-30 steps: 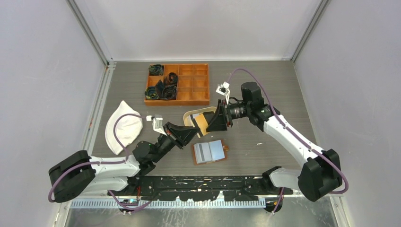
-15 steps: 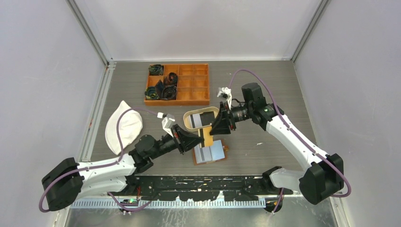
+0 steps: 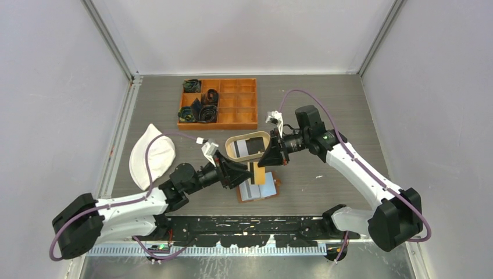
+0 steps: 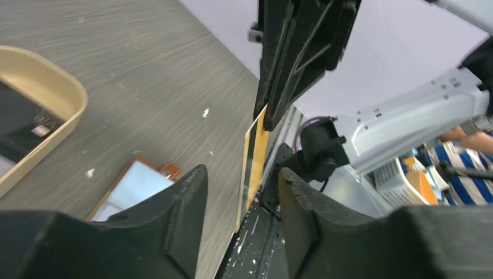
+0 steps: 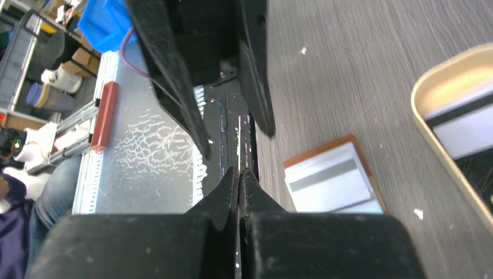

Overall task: Put the credit cards into the card holder
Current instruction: Pick up the credit card from the storage box, then insert the credit card into the card holder.

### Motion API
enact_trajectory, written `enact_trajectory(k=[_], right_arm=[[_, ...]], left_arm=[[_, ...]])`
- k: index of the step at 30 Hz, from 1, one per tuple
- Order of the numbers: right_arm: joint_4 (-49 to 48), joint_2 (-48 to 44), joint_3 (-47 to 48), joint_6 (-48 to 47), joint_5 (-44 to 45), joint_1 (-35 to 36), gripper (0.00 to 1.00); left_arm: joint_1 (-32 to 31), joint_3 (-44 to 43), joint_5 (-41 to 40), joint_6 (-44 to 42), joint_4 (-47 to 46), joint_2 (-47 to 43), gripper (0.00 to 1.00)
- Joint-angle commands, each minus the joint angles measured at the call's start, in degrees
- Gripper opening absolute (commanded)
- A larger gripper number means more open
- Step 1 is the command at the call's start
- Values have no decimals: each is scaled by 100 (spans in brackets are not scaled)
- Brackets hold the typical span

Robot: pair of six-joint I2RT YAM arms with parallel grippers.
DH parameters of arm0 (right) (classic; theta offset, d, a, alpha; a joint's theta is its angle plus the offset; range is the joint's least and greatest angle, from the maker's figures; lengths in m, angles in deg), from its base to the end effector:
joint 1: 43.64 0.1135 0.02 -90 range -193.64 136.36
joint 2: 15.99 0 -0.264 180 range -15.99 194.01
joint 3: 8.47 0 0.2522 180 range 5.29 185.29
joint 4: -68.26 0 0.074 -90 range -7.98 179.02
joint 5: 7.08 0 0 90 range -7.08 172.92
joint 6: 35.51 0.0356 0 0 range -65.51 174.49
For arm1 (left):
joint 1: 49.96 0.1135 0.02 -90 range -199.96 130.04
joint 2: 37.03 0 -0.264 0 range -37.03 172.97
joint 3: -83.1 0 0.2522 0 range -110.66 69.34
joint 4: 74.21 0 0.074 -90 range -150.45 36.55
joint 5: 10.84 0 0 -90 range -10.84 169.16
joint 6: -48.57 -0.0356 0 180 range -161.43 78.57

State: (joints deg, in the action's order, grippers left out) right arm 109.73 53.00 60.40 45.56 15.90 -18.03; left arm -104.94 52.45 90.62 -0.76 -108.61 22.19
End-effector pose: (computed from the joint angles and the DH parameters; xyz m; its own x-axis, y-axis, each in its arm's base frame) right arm 0.2052 0.1347 0.3011 -0.4687 -0.2919 -0.8337 -0.8730 0.0092 0.4876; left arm 0.1174 -0.1799 0.2308 -0.5528 -0.3241 -0.7677 0.7328 0.2496 -0.6330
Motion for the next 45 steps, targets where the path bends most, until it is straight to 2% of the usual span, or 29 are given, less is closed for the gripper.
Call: enact_trajectory(k=[1,4,8,12,21,30,38,45], right_arm=[[-642,40,-483,1018,823,-233,1],[-953,261,-847,1625,1007,-473,1],[-1121,476,-1260,1976,1321,-513,1],[-1775,610,-1613,2549,1678,-537,1],[-1654,1240,-1590,2583,1945,-642,1],[-1559,1441,-1522,2581,1986,-658,1],[-1475,1336,-1434,2632,1659,-985,1],[-1470,1439,-1459,2599,1491,-999,1]], left_arm=[[40,124,-1023,365,1407,-800,52],[40,209,-1420,710,2433,-1204,52],[6,401,-1256,1134,2455,-1046,56],[-204,225,-1412,1203,2505,-354,59],[-699,-509,-2520,1163,3753,520,60],[-763,-921,-2522,1260,4092,1258,60],[-768,-1267,-2679,1260,4640,1757,54],[-764,-1382,-2903,1208,4936,1907,49]])
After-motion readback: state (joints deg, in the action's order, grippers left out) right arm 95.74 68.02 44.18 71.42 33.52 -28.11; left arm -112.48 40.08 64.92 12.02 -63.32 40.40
